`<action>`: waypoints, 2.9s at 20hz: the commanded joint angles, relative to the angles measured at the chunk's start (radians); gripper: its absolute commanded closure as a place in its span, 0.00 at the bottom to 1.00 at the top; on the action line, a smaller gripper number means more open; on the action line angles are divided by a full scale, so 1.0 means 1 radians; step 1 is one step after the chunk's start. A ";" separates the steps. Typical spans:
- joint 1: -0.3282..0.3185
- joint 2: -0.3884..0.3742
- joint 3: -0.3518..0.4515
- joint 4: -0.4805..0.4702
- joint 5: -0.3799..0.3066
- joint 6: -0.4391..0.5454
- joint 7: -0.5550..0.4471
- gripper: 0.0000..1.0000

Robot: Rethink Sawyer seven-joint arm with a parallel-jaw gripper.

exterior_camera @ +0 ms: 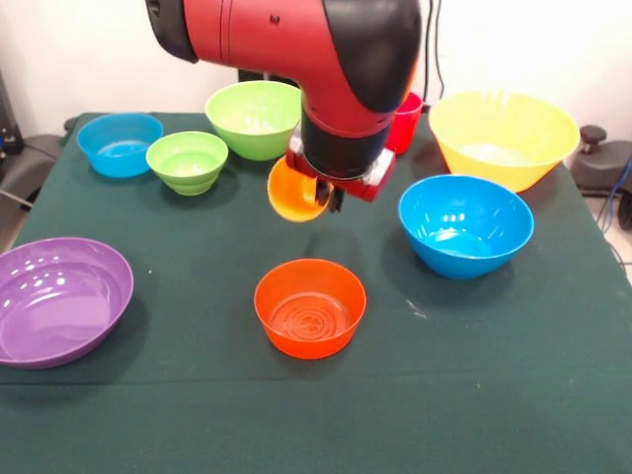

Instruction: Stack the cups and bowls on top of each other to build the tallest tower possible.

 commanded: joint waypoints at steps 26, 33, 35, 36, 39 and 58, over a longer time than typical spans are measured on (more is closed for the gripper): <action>0.143 -0.102 -0.018 0.001 -0.104 -0.429 0.115 1.00; 0.167 -0.074 -0.072 0.003 -0.101 -0.470 0.110 1.00; 0.170 -0.067 -0.083 -0.001 -0.097 -0.469 0.100 1.00; 0.172 -0.064 -0.089 -0.011 -0.095 -0.459 0.096 1.00; 0.184 -0.041 -0.112 -0.035 -0.098 -0.444 0.088 1.00; 0.207 0.033 -0.178 -0.010 -0.091 -0.511 0.082 1.00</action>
